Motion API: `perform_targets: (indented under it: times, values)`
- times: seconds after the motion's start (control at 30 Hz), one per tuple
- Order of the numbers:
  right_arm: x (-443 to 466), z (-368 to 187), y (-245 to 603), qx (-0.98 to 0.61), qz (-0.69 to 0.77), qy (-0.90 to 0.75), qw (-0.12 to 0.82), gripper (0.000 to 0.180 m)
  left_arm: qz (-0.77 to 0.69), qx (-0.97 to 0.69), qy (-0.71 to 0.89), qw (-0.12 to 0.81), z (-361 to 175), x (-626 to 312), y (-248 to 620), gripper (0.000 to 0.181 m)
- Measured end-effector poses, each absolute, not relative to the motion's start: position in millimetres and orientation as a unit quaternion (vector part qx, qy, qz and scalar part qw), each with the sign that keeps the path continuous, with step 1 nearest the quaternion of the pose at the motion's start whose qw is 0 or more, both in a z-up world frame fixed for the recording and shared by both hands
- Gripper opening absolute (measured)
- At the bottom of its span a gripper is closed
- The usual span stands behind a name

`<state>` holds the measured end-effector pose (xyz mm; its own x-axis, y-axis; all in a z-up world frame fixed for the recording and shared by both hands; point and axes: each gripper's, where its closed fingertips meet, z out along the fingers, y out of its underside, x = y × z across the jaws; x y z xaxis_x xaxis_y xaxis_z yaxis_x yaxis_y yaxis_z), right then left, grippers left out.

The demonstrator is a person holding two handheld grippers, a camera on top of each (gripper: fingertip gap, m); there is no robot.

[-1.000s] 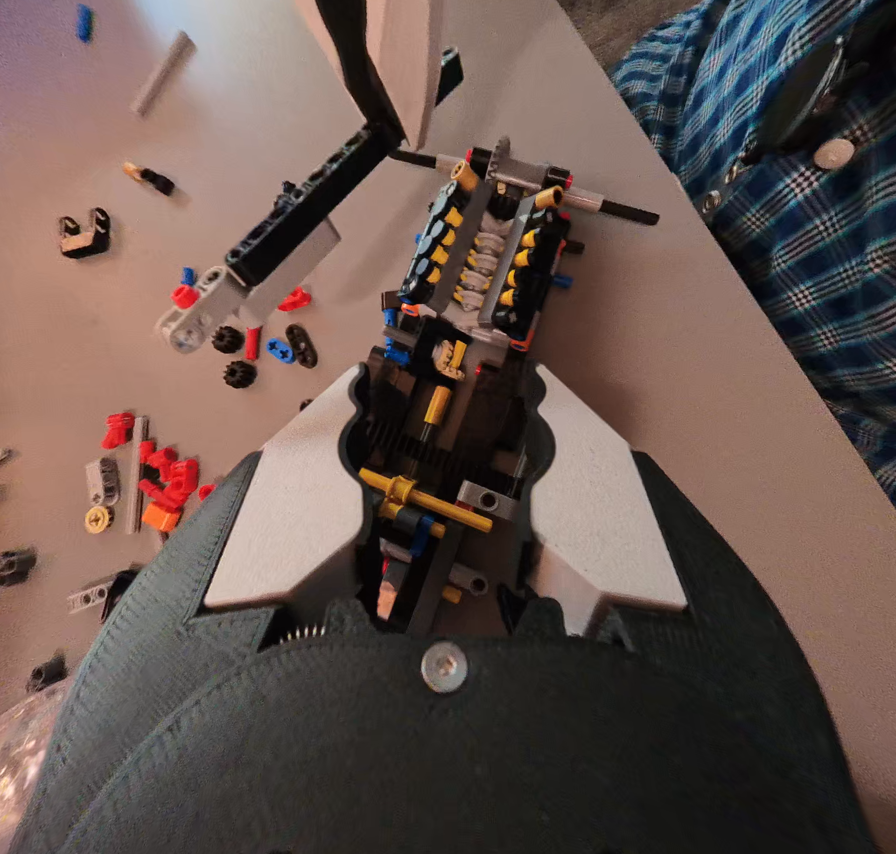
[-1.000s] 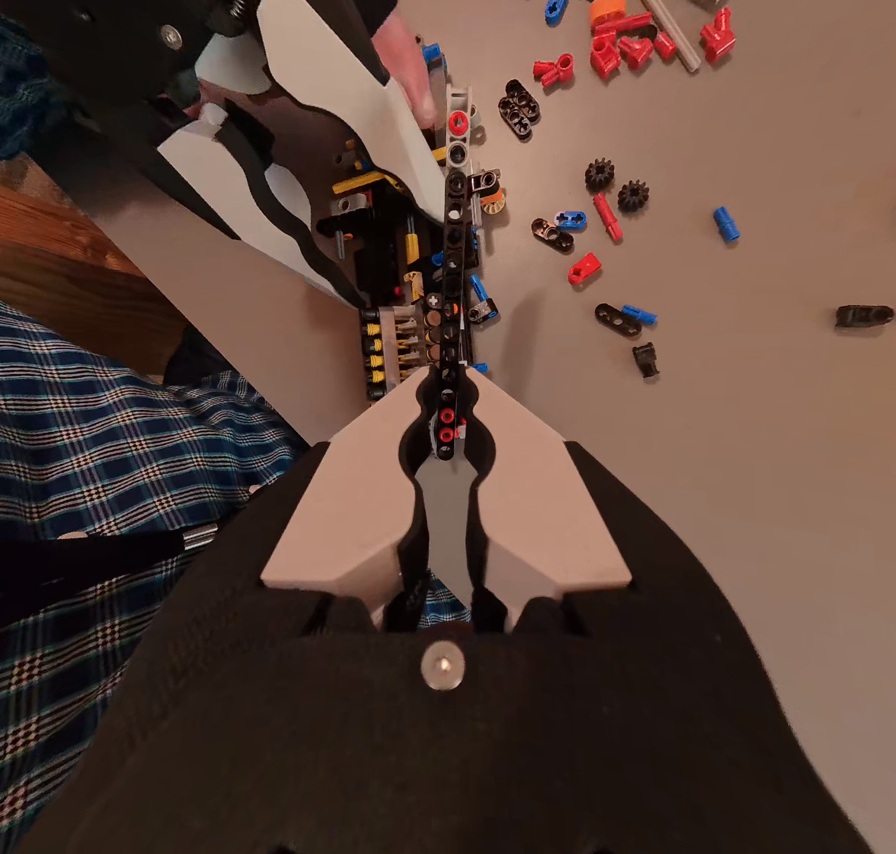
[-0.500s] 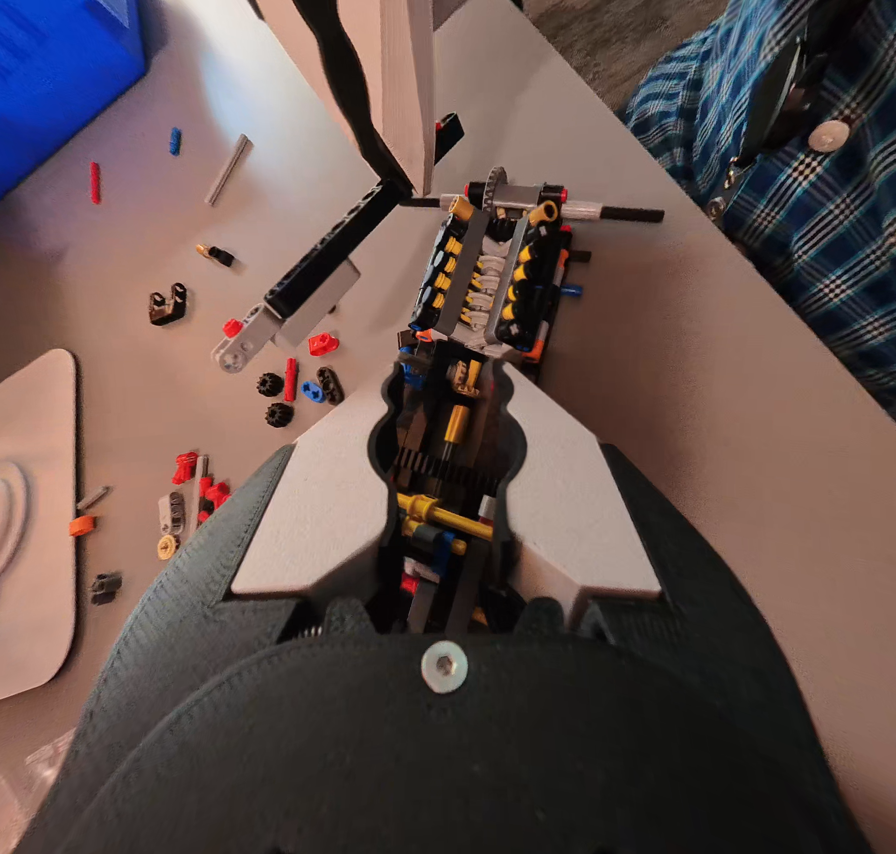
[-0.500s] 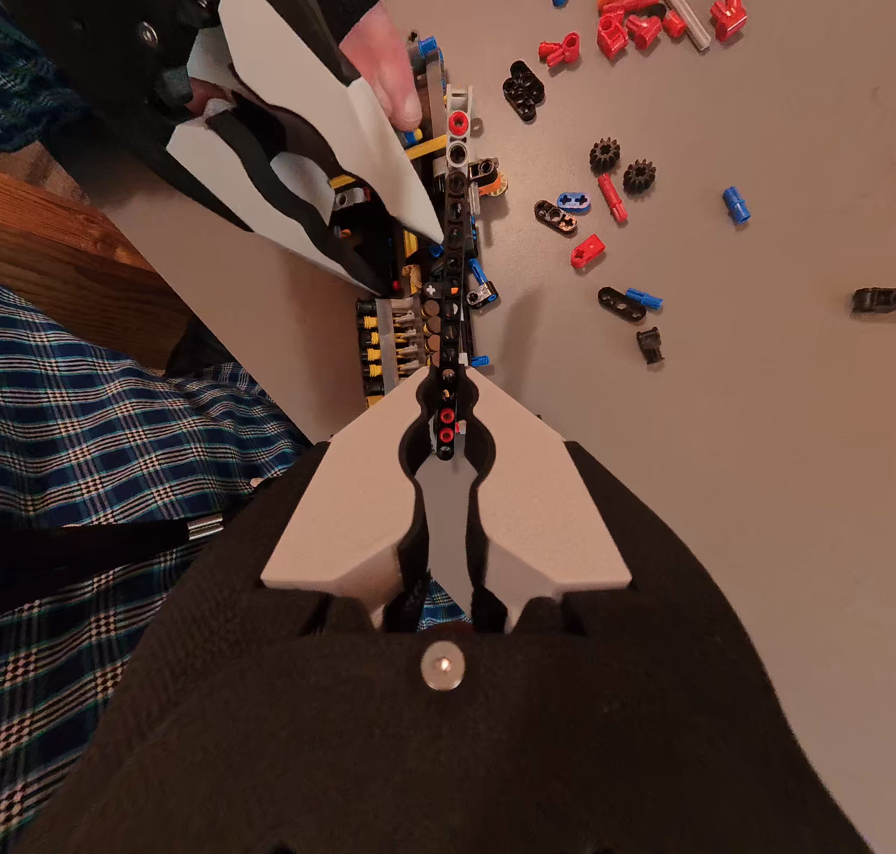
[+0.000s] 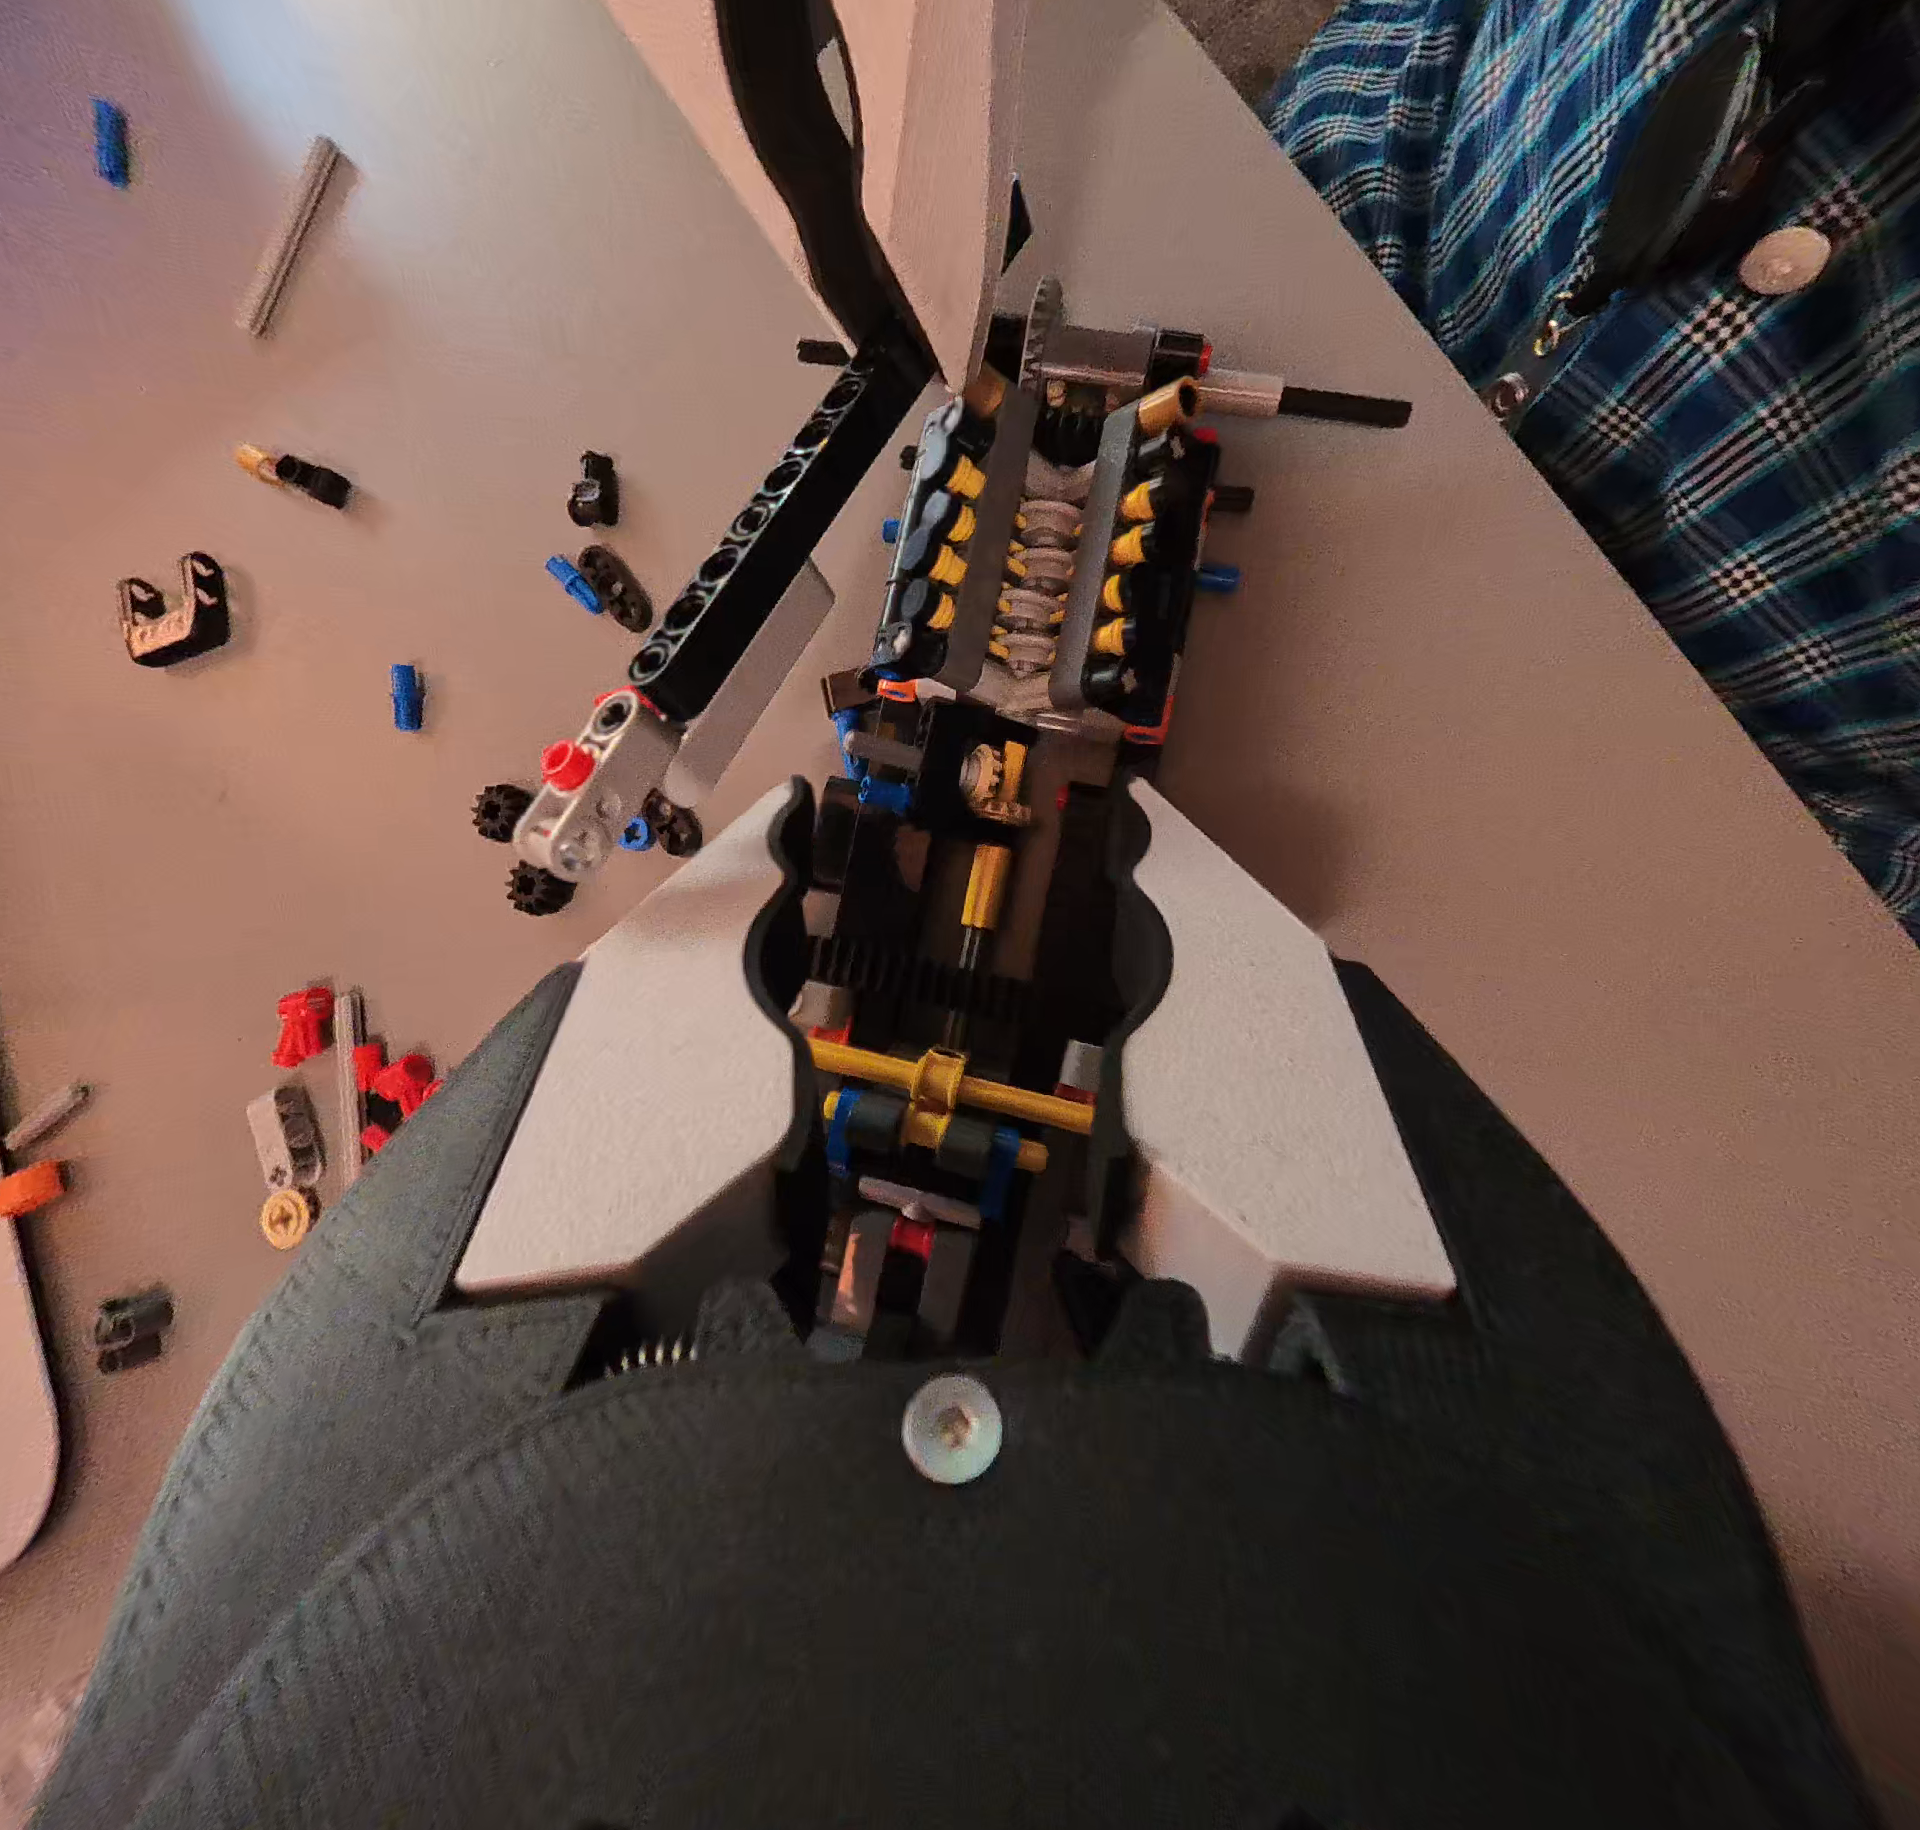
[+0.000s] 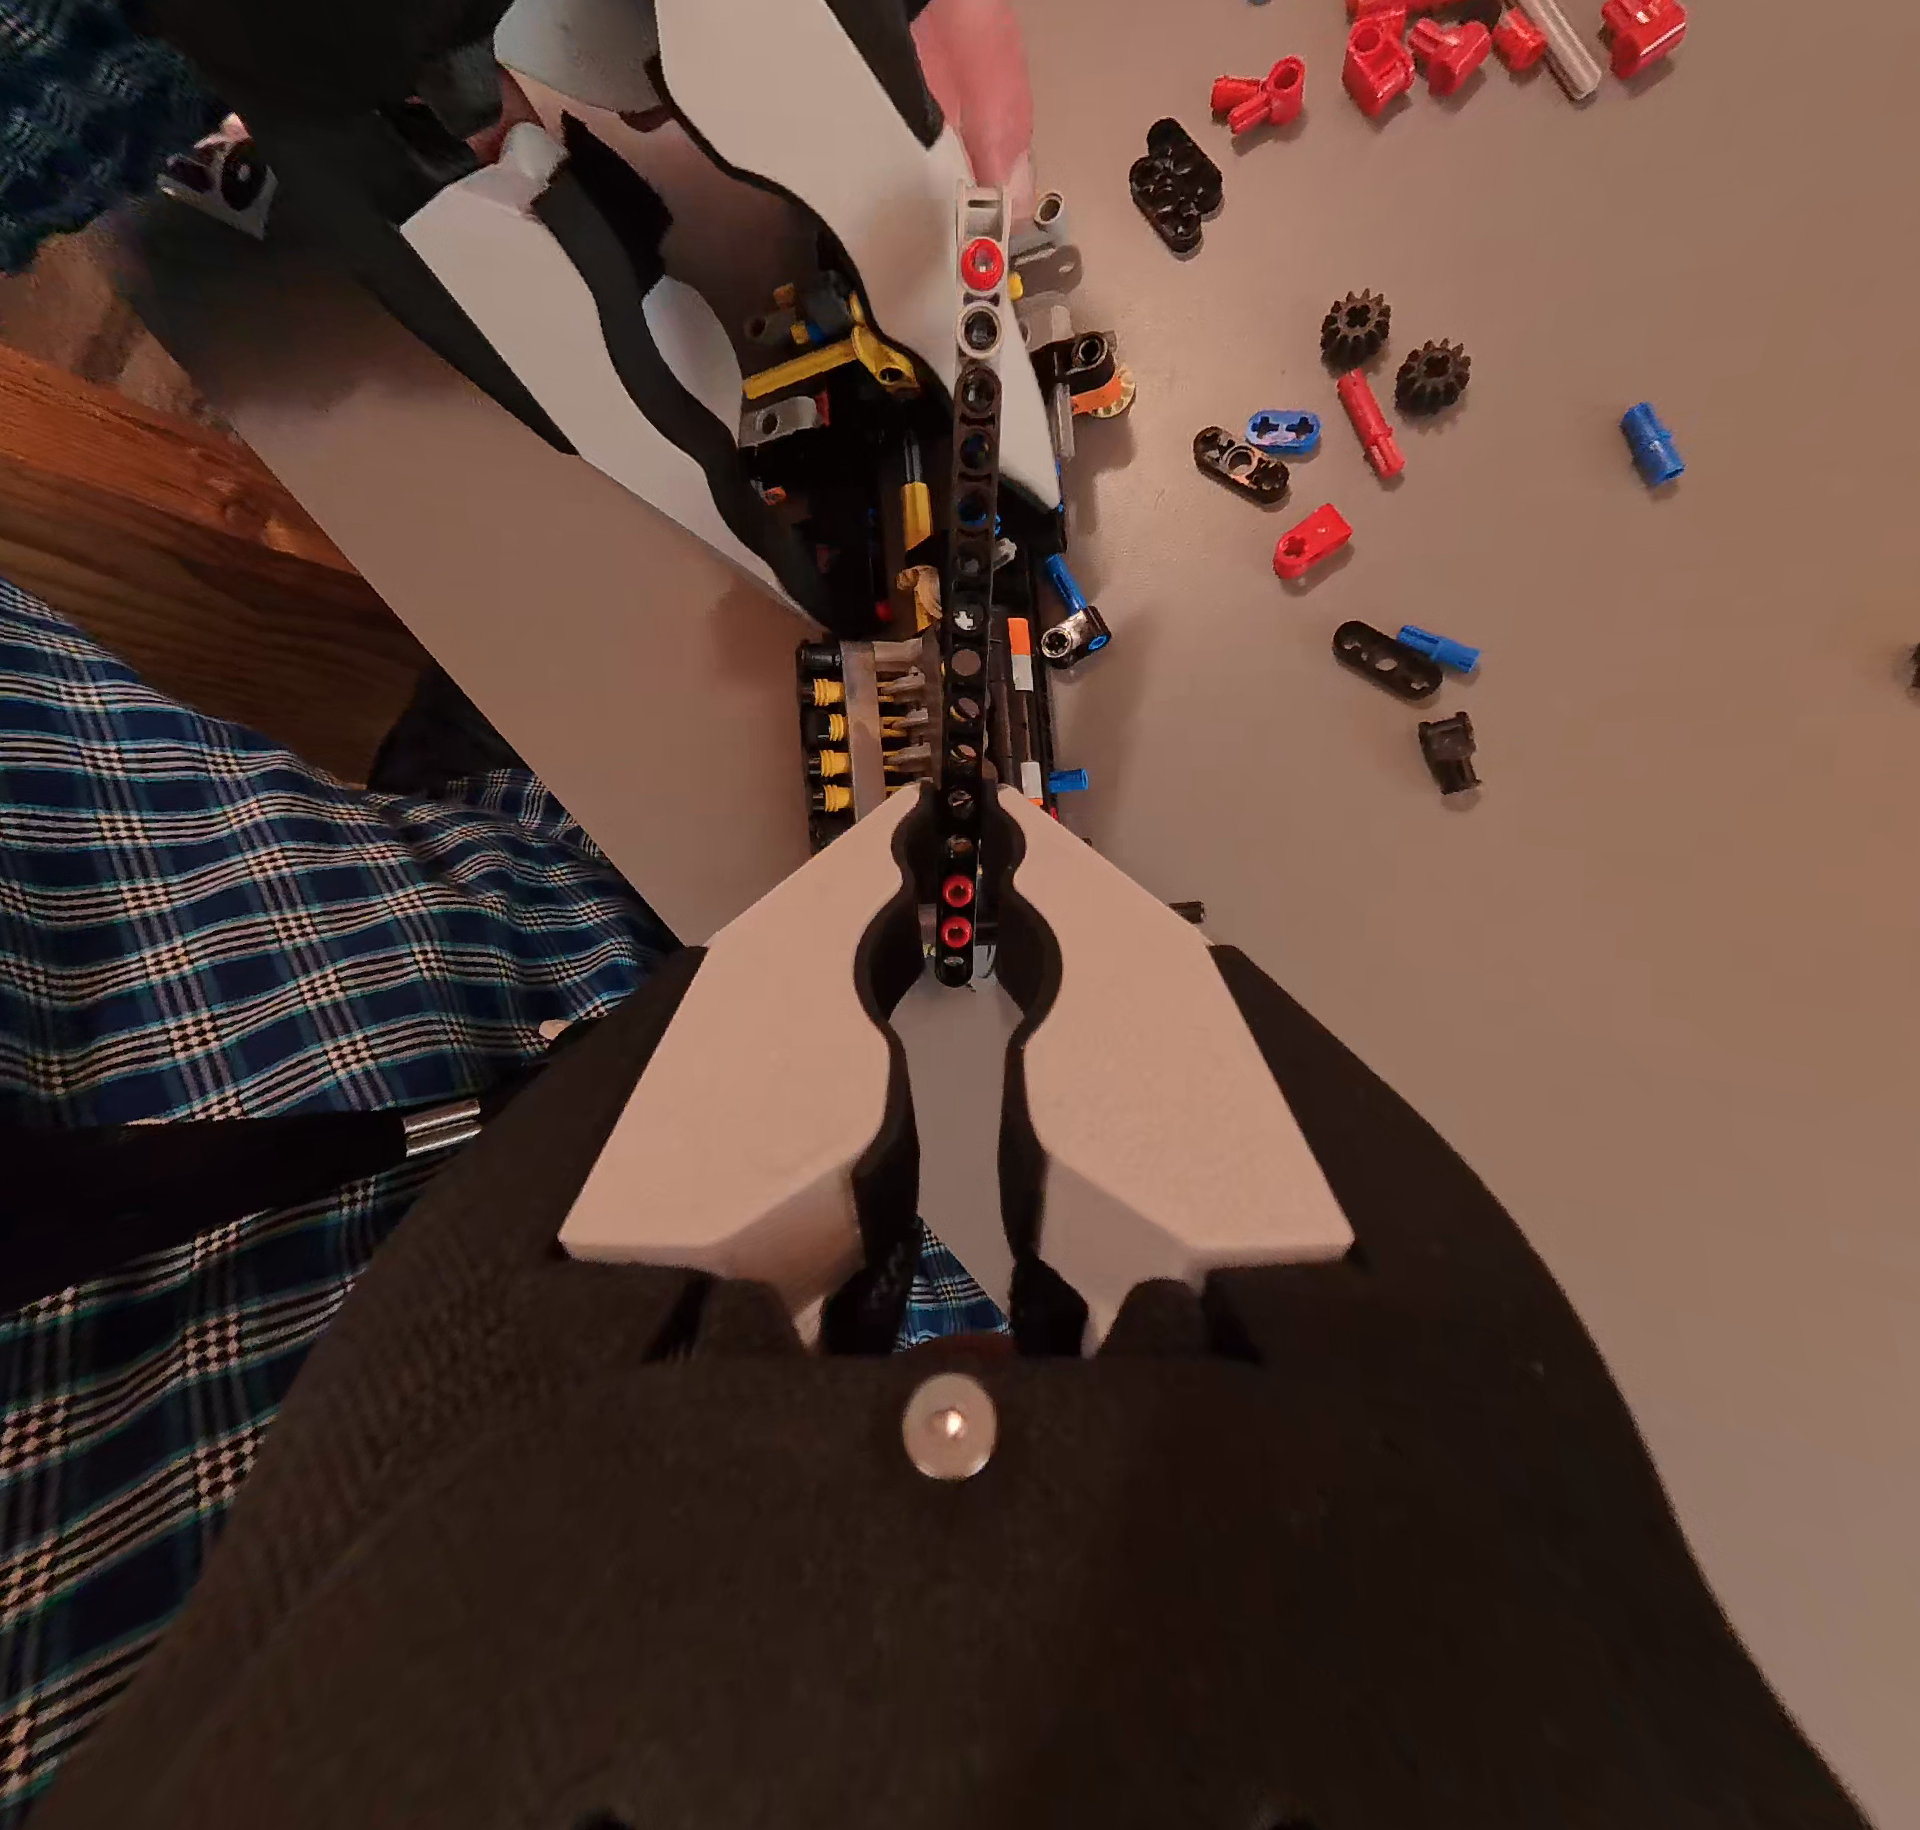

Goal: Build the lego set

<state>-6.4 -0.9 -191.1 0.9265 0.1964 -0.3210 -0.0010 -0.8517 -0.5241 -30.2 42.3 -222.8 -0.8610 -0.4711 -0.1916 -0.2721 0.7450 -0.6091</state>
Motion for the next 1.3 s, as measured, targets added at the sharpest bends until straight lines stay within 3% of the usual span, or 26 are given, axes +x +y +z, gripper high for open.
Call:
perform_targets:
  times: [0.17, 0.37, 0.9, 1.03, 1.3]
  values:
    - [-1.7, -190.9, -3.3, -0.944, 0.186, -0.046, 0.27, 0.004, -0.291, -0.186, 0.923, 0.168, -223.0, -32.8, 38.8, 0.045]
    - [0.4, -189.4, -4.2, -0.942, 0.186, -0.049, 0.275, 0.004, -0.255, -0.156, 0.925, 0.234, -219.9, -30.6, 41.8, 0.033]
    - [-21.3, -187.6, -5.4, -0.941, 0.184, -0.095, 0.267, 0.004, -0.256, -0.138, 0.913, 0.288, -212.4, -50.7, 38.4, 0.022]
    - [-30.2, -194.9, -2.4, -0.943, 0.187, -0.102, 0.257, 0.004, -0.252, -0.157, 0.908, 0.297, -217.9, -48.4, 43.0, 0.028]
    - [-30.4, -194.2, 1.3, -0.942, 0.189, -0.095, 0.262, 0.004, -0.265, -0.19, 0.896, 0.302, -217.8, -42.3, 46.5, 0.015]
